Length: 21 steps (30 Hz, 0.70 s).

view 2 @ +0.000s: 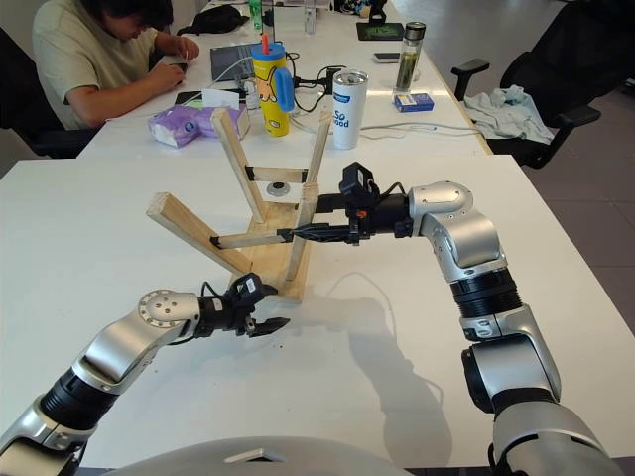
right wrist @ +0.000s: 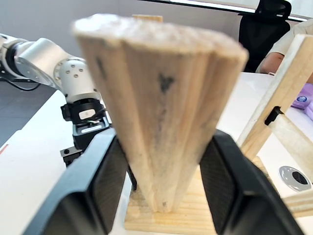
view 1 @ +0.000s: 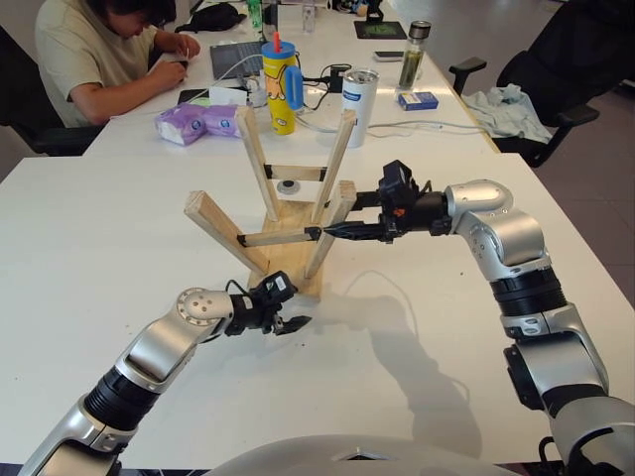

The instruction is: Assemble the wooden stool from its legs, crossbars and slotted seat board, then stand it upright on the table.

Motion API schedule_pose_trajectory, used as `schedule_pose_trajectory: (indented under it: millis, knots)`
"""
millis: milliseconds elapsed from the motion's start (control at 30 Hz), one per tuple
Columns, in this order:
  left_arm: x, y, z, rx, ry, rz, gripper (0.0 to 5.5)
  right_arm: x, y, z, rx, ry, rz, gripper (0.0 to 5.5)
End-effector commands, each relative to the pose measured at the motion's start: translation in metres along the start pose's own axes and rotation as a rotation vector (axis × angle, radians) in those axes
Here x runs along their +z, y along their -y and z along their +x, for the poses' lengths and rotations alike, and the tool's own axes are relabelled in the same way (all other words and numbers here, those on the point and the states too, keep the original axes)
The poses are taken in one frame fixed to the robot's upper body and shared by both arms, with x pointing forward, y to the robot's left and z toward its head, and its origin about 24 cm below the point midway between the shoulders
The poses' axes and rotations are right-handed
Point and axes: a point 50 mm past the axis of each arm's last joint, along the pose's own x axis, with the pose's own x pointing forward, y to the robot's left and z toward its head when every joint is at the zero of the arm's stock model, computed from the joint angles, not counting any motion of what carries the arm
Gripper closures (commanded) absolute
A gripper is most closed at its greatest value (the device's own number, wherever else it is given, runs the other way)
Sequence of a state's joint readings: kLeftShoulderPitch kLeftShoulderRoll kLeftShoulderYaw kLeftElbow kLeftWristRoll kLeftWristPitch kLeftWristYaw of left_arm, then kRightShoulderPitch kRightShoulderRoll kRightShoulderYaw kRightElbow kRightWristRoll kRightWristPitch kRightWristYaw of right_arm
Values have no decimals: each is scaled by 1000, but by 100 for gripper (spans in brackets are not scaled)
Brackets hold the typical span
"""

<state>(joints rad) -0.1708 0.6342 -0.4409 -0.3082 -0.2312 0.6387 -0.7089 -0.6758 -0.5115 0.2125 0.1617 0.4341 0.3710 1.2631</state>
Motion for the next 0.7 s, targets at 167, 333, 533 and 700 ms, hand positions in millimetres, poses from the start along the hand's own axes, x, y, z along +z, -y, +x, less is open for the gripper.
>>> schedule_pose_trajectory:
  millis: [167, 333, 533, 700]
  knots:
    - [-32, 11, 4, -46, -126, -103, 199, -36, -8, 12, 14, -163, 59, 343]
    - [-34, 10, 5, -40, -132, -113, 199, -33, -16, 14, 54, -149, 66, 343]
    - [9, -3, -2, 103, 180, 15, 199, -37, -13, 15, -24, -169, 134, 343]
    - [24, -2, -17, 168, 308, 104, 199, -34, -16, 14, -25, -192, 121, 343]
